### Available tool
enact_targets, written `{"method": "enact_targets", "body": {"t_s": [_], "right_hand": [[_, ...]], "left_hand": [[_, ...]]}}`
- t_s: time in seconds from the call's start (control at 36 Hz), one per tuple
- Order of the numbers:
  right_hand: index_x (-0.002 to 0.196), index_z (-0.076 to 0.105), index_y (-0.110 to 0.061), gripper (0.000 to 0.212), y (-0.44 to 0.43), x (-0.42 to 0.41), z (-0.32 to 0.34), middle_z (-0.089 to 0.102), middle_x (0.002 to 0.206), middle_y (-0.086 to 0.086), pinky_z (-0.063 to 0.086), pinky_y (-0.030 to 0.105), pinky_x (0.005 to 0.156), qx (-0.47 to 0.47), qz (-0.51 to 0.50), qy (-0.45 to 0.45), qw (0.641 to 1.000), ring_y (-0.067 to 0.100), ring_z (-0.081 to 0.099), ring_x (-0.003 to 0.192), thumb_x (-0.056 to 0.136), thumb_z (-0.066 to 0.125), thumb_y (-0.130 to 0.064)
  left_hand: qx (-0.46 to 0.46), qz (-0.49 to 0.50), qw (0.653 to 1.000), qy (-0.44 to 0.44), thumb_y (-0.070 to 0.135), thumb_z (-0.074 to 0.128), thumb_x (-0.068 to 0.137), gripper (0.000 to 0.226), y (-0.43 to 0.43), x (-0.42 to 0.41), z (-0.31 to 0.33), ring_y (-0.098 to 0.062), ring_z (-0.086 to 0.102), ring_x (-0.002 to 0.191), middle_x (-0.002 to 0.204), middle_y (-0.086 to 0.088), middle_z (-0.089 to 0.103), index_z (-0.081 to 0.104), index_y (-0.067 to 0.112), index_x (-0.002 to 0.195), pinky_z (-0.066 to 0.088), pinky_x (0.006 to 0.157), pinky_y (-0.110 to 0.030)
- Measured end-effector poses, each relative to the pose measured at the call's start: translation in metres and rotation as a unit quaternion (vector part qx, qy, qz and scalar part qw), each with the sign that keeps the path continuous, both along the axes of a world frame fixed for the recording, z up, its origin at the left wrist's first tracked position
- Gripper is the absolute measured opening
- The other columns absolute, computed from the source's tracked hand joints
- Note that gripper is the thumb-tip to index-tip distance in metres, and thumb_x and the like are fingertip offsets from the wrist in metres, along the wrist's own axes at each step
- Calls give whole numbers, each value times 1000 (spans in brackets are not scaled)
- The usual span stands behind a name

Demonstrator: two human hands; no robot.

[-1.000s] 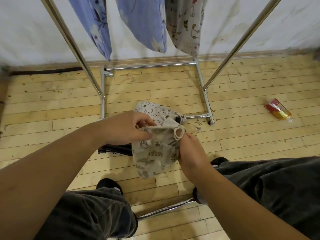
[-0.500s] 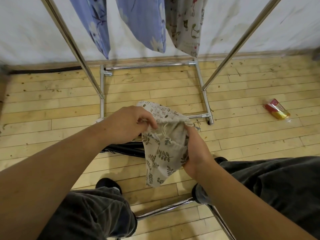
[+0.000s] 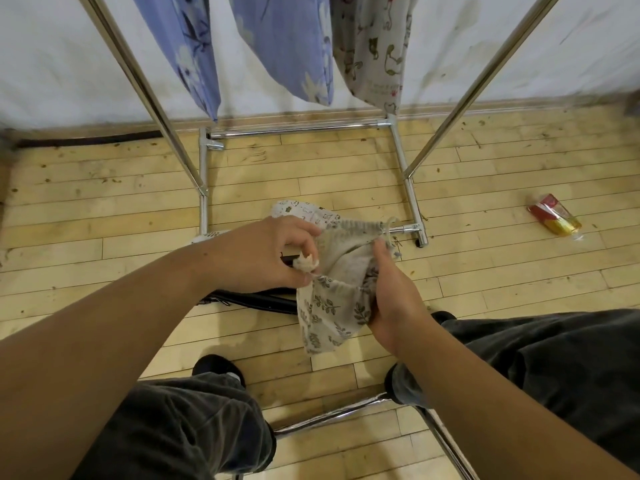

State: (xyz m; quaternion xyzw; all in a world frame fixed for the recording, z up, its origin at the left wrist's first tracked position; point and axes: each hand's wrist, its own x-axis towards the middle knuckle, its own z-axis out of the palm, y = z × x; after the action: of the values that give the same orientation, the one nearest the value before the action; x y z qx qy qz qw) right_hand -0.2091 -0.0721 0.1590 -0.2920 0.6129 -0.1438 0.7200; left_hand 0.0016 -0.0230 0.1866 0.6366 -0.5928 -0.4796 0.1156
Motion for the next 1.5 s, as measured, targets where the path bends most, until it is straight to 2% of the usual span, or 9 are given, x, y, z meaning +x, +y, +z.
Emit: {"method": "enact_targets", "body": {"t_s": [0.08,0.22,0.39,0.61,0.72,0.81,0.97,1.36,1.5], "right_hand": [[113,71,-15,54,-4,-3,-2,80,101,8,56,52,97,-13,-3,8,1000,30,75,102,104,41,-59],[121,68,-16,47,-9,-5,-8,78,113,10,58,51,95,-40,-14,32,999,29,74,106,107,42,-53],[132,63,-18,42,-13,-9,-10,76,118,7,59,52,96,-62,-49,36,996,28,74,107,108,44,-47],[122,67,-15,39,-18,-15,-6,78,112,6,58,47,98,-64,-69,39,995,25,74,107,109,45,-44],[115,68,-14,37,-20,-16,-4,76,113,12,59,49,96,-64,-63,47,995,30,73,107,107,49,-45],[117,67,-16,36,-21,-17,-7,73,118,9,57,54,99,-67,-58,47,995,30,71,111,107,49,-45],[114,69,-20,37,-22,-20,-13,78,108,5,56,49,101,-81,-33,52,995,25,74,105,106,49,-50],[130,65,-21,51,-18,-23,-10,75,122,4,50,54,107,-99,18,-5,995,27,71,115,103,45,-59],[119,69,-19,46,-20,-27,-12,78,112,3,53,52,104,-112,40,16,993,25,74,109,102,51,-58]], "left_hand": [[0,-27,1000,-15,39,82,84,16,2,-2,-1,9,47,129,137,31,53,68,39,91,33,97,-13],[22,-34,999,11,48,81,82,20,2,-3,3,-13,67,100,109,10,72,64,38,84,56,90,-41],[50,-43,996,59,45,78,88,19,2,-5,7,4,54,61,73,15,65,68,30,88,42,57,-11],[185,-88,978,40,68,48,93,47,6,-7,5,-5,72,87,93,15,78,71,32,112,54,88,-26],[205,-110,973,-3,60,49,100,34,10,-6,-2,3,67,104,116,22,72,66,39,121,50,105,-34],[153,-83,984,-26,52,57,100,22,10,-6,-4,13,58,107,125,28,62,67,48,119,47,94,-20],[10,78,996,-30,43,61,100,8,-4,-6,-3,14,62,74,95,22,68,68,39,97,40,65,-13],[68,28,996,-49,53,50,104,27,-16,-14,-16,2,59,115,134,22,61,61,51,128,40,84,-18],[53,78,993,-78,50,62,98,16,-21,-15,-17,-1,67,82,101,14,74,74,40,101,50,69,-21]]}}
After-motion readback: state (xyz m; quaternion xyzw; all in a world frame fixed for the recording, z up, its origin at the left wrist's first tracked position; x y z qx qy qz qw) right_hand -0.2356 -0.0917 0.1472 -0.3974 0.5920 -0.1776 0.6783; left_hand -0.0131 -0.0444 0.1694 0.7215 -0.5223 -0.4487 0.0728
